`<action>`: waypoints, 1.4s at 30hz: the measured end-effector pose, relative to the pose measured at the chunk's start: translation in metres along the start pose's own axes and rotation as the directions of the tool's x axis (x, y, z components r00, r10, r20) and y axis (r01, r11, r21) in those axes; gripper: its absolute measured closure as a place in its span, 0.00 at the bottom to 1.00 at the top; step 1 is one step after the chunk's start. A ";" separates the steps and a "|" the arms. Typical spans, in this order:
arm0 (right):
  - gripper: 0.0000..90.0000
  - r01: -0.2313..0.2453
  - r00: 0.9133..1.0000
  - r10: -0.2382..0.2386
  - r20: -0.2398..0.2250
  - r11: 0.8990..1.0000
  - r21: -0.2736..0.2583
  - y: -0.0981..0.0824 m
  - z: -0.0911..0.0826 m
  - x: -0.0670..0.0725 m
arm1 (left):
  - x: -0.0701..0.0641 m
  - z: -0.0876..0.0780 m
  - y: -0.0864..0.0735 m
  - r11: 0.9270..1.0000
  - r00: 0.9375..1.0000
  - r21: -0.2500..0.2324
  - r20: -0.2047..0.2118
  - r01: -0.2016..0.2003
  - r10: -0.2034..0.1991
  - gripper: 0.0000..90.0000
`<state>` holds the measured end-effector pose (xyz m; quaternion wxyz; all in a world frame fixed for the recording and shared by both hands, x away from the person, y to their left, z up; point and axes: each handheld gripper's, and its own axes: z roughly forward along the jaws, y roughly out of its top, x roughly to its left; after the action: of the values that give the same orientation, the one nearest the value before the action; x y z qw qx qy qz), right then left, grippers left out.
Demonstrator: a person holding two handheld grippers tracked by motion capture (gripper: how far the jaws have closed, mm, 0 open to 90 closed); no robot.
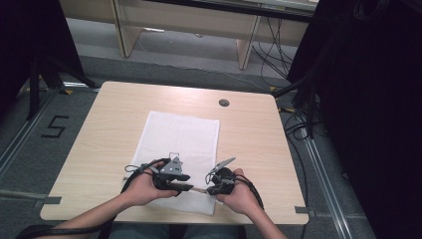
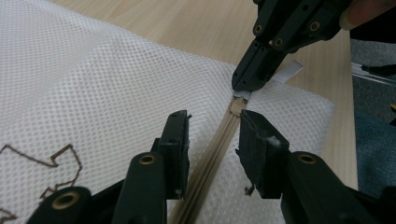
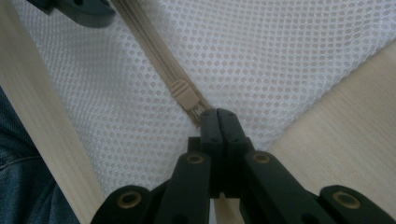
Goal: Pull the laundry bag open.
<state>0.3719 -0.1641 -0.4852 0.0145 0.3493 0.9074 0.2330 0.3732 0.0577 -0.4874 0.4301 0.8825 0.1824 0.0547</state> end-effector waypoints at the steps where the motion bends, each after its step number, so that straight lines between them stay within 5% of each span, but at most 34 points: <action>1: 1.00 0.000 1.000 0.000 -0.001 1.000 0.000 0.000 0.000 0.000 | 0.000 0.002 0.001 1.000 1.000 0.006 0.002 -0.012 0.012 0.70; 7: 1.00 0.028 1.000 -0.028 -0.005 1.000 -0.008 0.001 0.001 -0.002 | -0.005 0.016 0.008 1.000 0.999 0.012 0.017 -0.028 0.028 0.70; 9: 1.00 -0.006 1.000 0.006 -0.002 1.000 0.001 0.000 0.000 0.000 | -0.006 0.020 0.009 0.999 0.999 0.020 0.021 -0.044 0.043 0.70; 32: 1.00 -0.021 1.000 0.021 -0.010 1.000 -0.005 -0.001 0.000 -0.002 | -0.010 0.046 0.011 0.994 0.994 0.045 0.050 -0.103 0.100 0.73; 39: 1.00 -0.017 1.000 0.017 -0.014 1.000 -0.009 -0.001 0.000 -0.002 | -0.014 0.046 0.010 0.984 0.985 0.055 0.050 -0.170 0.167 0.80; 40: 1.00 -0.017 1.000 0.017 -0.014 1.000 -0.010 -0.001 0.000 -0.003 | -0.013 0.045 0.010 0.979 0.980 0.060 0.053 -0.197 0.193 0.81; 42: 1.00 -0.019 1.000 0.018 -0.015 1.000 -0.012 -0.001 0.000 -0.003 | -0.015 0.045 0.010 0.980 0.980 0.057 0.054 -0.192 0.190 0.84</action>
<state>0.3733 -0.1666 -0.4864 0.0079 0.3560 0.9028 0.2413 0.3733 0.0133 -0.5073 0.3996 0.9098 0.0881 0.0690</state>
